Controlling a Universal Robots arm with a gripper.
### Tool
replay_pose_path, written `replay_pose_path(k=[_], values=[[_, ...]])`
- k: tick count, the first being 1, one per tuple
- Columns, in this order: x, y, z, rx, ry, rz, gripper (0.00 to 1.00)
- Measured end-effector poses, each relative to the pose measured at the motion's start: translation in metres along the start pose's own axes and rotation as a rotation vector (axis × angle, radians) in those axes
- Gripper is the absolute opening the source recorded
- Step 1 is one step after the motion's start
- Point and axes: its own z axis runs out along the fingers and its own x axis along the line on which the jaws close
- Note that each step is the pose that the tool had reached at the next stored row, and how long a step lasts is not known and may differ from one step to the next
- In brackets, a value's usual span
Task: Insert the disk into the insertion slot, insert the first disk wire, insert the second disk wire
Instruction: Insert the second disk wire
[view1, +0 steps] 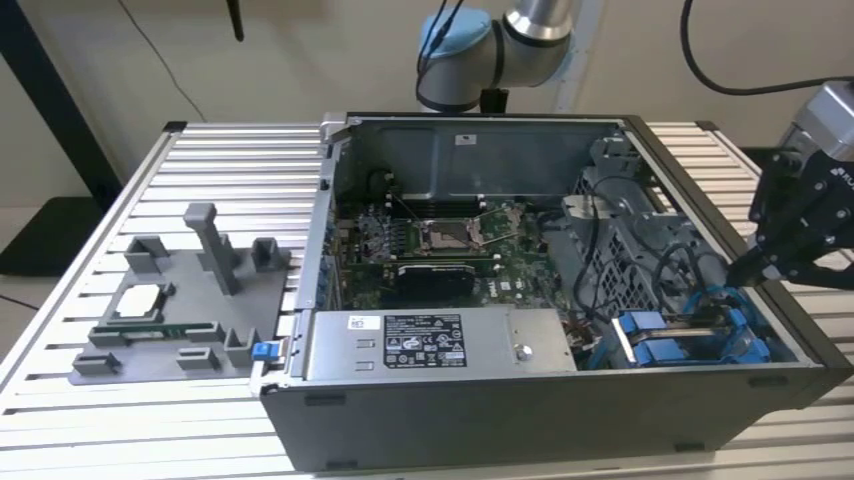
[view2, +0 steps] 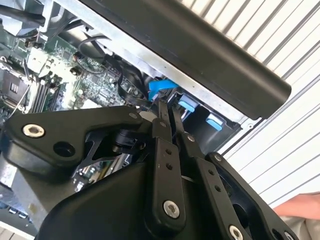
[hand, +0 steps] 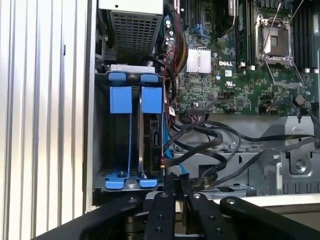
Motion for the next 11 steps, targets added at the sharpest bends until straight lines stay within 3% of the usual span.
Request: replay_pose_path(k=[11], values=[[-0.0014,0.0156,-0.0092,0.0005,-0.0018,0.006,0.00]])
